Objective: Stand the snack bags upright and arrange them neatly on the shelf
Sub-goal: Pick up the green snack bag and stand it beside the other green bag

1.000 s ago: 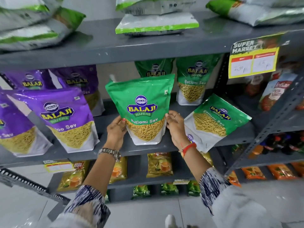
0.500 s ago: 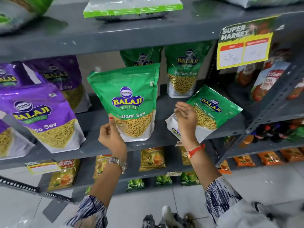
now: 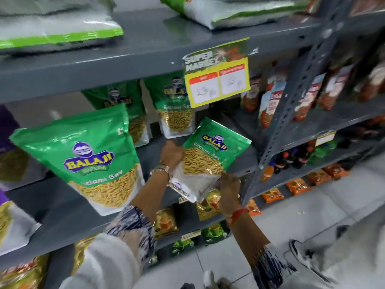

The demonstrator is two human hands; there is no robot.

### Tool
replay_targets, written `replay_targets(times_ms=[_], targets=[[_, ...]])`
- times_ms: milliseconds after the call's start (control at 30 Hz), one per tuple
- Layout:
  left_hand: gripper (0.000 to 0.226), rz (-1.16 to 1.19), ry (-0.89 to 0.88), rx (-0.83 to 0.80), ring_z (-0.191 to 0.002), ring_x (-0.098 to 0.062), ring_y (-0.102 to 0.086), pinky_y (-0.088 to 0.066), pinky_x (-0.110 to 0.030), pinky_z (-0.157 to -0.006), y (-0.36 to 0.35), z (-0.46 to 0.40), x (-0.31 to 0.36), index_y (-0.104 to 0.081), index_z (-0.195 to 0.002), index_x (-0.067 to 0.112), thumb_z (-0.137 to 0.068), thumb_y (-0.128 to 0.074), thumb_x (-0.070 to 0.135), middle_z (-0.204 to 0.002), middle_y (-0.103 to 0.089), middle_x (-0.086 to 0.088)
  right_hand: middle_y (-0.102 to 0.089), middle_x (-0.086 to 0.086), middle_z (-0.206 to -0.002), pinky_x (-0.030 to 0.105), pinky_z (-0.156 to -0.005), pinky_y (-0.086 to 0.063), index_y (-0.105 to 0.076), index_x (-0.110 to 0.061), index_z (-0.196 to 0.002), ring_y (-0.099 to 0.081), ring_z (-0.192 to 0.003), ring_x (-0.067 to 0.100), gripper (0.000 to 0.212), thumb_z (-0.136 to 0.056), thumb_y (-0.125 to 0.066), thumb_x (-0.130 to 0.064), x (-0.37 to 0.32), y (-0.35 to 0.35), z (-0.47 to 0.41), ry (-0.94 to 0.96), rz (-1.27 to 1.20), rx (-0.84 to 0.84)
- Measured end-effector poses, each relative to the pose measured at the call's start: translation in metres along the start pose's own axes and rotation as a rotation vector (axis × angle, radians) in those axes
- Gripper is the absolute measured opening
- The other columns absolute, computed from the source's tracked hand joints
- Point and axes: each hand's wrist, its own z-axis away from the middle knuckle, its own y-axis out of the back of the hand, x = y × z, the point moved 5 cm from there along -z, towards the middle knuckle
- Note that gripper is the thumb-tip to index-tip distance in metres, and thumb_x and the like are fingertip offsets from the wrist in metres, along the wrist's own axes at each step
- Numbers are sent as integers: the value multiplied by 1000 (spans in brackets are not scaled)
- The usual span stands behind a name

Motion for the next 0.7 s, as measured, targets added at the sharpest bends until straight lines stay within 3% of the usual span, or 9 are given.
replay_targets(times_ms=[67,167,267,333,367,433,533,633,700], targets=[[20,-51,24,-164,-110,-41,-57,-46,-42,-86,-8,-9,2,-63,-92,-8,-81,-52,5,-115,-60,-33,-55,10,-66,40,-63,-52,-57,-10,-71,-55,-61,24,16,-86,-50,-10,-18,-14,-9,126,-32,-7],[35,76,93,-266,-117,-36,-52,-40,-37,-97,-12,-25,-10,-53,-119,-11,-89,-50,7,-132,-51,-27,-64,17,-81,53,-83,-56,-63,-6,-81,-63,-78,31,25,-68,-58,-26,-23,-29,-38,155,51,25],[37,137,155,-258,-105,-32,-56,-41,-41,-98,-11,-29,-21,-56,-113,-11,-87,-57,14,-123,-58,-24,-68,25,-96,53,-80,-57,-64,-1,-89,-67,-85,37,27,-77,-55,-24,-29,-25,-29,158,111,-5],[23,152,196,-243,-81,-25,-52,-46,-40,-86,-10,-23,-30,-63,-98,2,-85,-60,20,-94,-61,-14,-67,20,-90,51,-78,-58,-63,-5,-76,-67,-82,37,17,-85,-54,-17,-40,-20,-10,167,96,0],[15,192,216,-238,-73,-24,-50,-46,-38,-78,-11,-22,-37,-62,-88,8,-83,-63,21,-83,-58,-13,-66,17,-86,49,-75,-59,-62,-9,-70,-67,-78,35,20,-87,-53,-12,-44,-17,-8,174,91,4],[21,269,257,-231,-78,-32,-59,-51,-38,-77,-8,-12,-49,-63,-89,4,-78,-67,21,-88,-64,-19,-65,14,-76,38,-57,-57,-61,-15,-63,-64,-61,25,30,-88,-49,-4,-49,-11,-1,183,96,-15],[18,422,238,-185,-67,-22,-63,-54,-27,-57,-1,18,-53,-63,-96,0,-82,-61,11,-75,-68,-8,-56,7,-61,17,-33,-36,-59,-15,-56,-49,-34,7,35,-84,-46,4,-56,-1,13,177,47,-67],[25,549,249,-119,-62,-16,-47,-39,-26,-56,4,55,-57,-62,-109,3,-86,-57,12,-70,-54,-5,-67,13,-89,25,-51,-49,-62,-16,-71,-66,-71,19,23,-87,-50,-4,-62,6,29,172,15,-124],[27,601,255,-88,-66,-15,-48,-38,-26,-56,8,75,-63,-62,-113,6,-88,-53,13,-73,-55,-1,-67,12,-101,31,-63,-51,-62,-18,-82,-64,-87,26,18,-90,-49,-9,-66,10,40,191,40,-180]])
